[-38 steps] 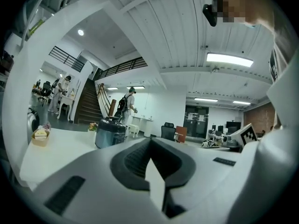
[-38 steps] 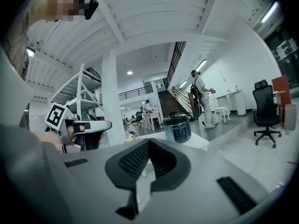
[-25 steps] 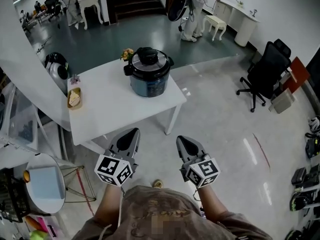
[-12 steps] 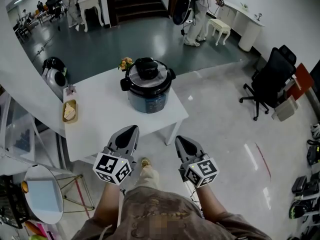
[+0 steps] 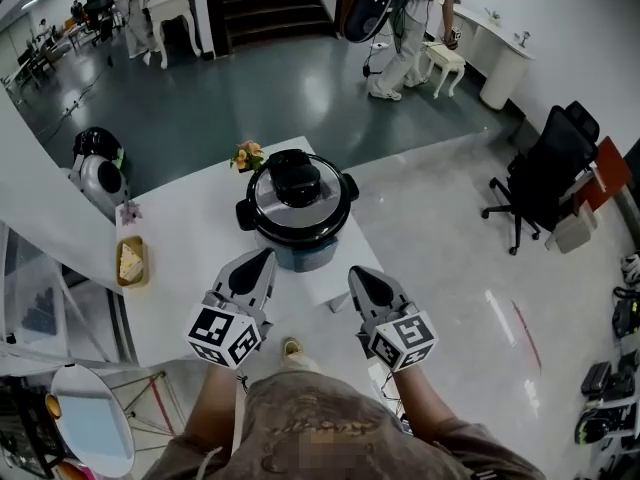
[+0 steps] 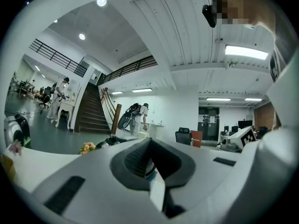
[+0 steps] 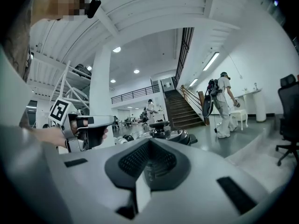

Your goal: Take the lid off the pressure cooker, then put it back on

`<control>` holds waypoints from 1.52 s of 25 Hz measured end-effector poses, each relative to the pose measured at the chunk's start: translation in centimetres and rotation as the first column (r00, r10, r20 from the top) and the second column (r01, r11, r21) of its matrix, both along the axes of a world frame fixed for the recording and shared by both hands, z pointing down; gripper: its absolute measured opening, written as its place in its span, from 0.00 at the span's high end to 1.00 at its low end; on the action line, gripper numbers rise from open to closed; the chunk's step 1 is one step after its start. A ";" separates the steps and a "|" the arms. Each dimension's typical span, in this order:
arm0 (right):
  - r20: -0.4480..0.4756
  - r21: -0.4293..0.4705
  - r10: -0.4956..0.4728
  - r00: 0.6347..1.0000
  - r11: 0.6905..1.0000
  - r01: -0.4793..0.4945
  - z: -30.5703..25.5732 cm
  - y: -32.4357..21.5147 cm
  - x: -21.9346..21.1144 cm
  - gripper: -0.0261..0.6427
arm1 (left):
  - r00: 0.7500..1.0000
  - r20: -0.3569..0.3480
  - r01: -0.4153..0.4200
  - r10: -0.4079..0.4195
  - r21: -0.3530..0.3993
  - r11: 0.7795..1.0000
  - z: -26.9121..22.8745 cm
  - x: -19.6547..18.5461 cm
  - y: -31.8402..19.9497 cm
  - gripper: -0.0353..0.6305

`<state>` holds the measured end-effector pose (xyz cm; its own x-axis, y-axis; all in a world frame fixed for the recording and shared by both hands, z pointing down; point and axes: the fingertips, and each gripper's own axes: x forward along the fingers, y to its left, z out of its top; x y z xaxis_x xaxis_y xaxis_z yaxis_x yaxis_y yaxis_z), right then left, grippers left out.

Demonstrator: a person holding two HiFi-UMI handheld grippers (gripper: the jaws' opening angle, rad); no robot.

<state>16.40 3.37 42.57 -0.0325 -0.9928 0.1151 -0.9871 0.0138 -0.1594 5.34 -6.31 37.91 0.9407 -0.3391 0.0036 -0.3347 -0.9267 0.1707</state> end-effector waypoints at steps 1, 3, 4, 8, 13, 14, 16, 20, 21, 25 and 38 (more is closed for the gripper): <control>-0.003 0.008 0.005 1.000 1.000 -0.005 -0.3 -0.9 0.4 0.96 | 1.000 0.000 -0.001 0.001 0.001 1.000 -0.1 0.3 -1.0 0.94; -0.001 0.020 0.013 1.000 1.000 -0.013 -0.8 -2.8 1.4 0.97 | 1.000 0.005 -0.002 0.002 0.010 1.000 -0.2 1.0 -2.8 0.94; 0.001 0.022 0.018 1.000 1.000 -0.018 -0.9 -3.6 1.9 0.97 | 1.000 0.006 -0.003 0.003 0.014 1.000 -0.2 1.4 -3.6 0.94; -0.003 0.019 0.027 1.000 0.999 -0.027 -1.3 -6.1 3.7 0.97 | 1.000 0.002 -0.010 0.010 0.005 1.000 -0.2 2.8 -6.1 0.94; -0.001 0.005 0.013 1.000 1.000 -0.013 -1.3 -8.1 5.1 0.97 | 1.000 -0.006 0.013 -0.013 -0.013 1.000 -0.4 3.5 -7.8 0.94; -0.003 0.004 0.008 1.000 1.000 -0.008 -1.4 -8.5 5.4 0.97 | 1.000 -0.009 0.021 -0.021 -0.013 1.000 -0.5 3.7 -8.1 0.94; -0.005 0.003 -0.006 1.000 1.000 0.006 -1.5 -9.1 5.9 0.97 | 0.999 -0.002 0.033 -0.033 -0.009 0.999 -0.6 4.1 -8.5 0.94; -0.007 -0.004 -0.056 0.998 0.998 0.056 -1.6 -10.3 6.6 0.97 | 0.998 0.019 0.064 -0.063 -0.005 0.998 -0.5 4.9 -8.9 0.94; -0.005 -0.006 -0.072 0.997 0.997 0.072 -1.6 -10.5 6.7 0.97 | 0.997 0.023 0.071 -0.071 -0.003 0.997 -0.5 5.0 -8.9 0.94; -0.009 0.003 -0.130 0.991 0.991 0.130 -1.8 -11.5 7.0 0.97 | 0.993 0.025 0.117 -0.117 0.009 0.993 -0.5 5.2 -9.2 0.94; 0.003 -0.002 -0.355 0.935 0.935 0.355 -1.9 -14.6 6.0 0.58 | 0.997 0.042 0.061 -0.062 0.022 0.998 0.0 6.7 -10.2 0.53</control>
<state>22.37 -11.20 40.66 -0.3834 -0.9161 0.1172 -0.9174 0.3631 -0.1627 12.06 -16.56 37.91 0.9174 -0.3963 0.0361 -0.3974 -0.9075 0.1363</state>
